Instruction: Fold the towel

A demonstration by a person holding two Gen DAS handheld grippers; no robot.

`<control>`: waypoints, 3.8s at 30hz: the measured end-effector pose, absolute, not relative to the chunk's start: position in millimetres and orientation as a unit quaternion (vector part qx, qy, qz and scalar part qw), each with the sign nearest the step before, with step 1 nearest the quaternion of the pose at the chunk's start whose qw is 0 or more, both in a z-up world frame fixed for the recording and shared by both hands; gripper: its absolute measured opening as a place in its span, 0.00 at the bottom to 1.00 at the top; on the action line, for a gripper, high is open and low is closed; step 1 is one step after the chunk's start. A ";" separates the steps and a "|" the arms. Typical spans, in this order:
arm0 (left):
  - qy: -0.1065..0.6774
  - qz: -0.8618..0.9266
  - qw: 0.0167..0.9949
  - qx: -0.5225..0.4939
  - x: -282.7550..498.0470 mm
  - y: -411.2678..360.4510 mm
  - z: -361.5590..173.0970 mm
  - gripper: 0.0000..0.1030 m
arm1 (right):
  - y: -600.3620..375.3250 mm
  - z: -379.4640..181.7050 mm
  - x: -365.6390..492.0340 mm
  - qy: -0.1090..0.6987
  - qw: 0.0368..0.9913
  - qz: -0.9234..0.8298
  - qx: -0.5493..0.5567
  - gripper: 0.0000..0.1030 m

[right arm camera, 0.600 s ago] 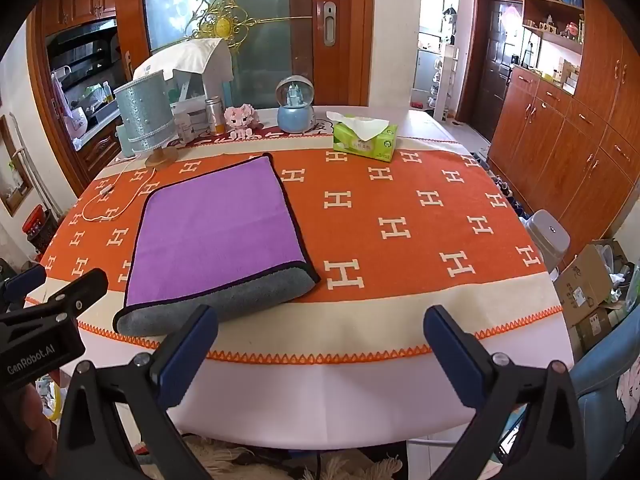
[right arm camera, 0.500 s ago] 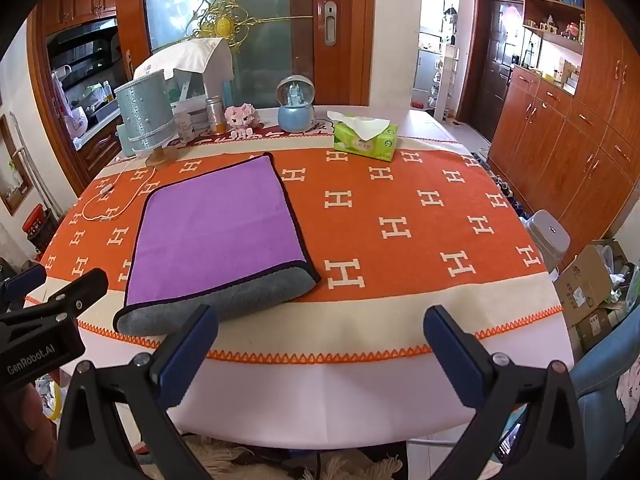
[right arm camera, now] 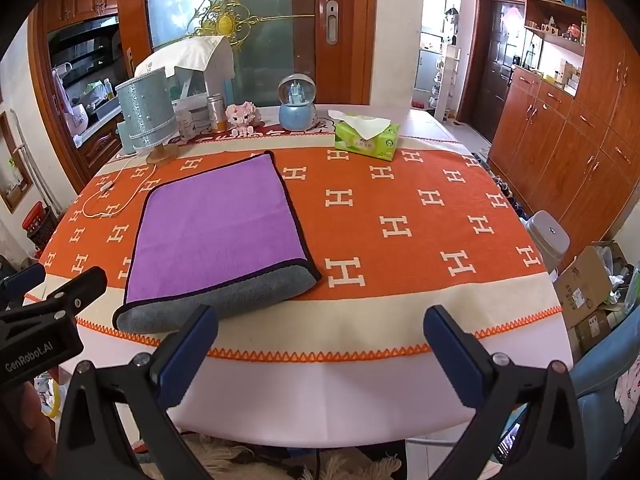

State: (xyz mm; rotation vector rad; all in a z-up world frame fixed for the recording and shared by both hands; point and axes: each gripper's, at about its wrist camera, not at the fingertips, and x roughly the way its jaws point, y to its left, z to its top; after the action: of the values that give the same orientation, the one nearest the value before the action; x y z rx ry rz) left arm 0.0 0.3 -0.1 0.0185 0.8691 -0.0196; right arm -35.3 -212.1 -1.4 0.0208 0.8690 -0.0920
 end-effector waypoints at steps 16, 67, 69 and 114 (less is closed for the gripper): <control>0.424 -0.010 0.906 0.007 -4.7 0.9 -3.3 0.99 | -210.9 -2.2 -36.7 0.423 0.905 -0.045 0.010 1.00; 0.428 -0.014 0.904 0.009 3.8 1.2 -0.5 0.99 | -206.8 3.8 -37.7 0.421 0.906 -0.042 0.006 1.00; 0.426 -0.013 0.905 0.012 5.3 0.9 0.0 0.99 | -206.5 5.4 -36.3 0.419 0.907 -0.042 0.007 1.00; 0.490 -0.009 0.870 -0.048 42.4 93.3 -88.2 0.99 | -212.9 -73.4 56.1 0.469 0.876 0.072 -0.090 0.76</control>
State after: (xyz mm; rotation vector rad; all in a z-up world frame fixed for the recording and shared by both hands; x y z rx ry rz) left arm 42.4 93.3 -88.2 -0.0995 1.0256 -0.0179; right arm 56.1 -212.9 -73.4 -0.1870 0.9788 0.1499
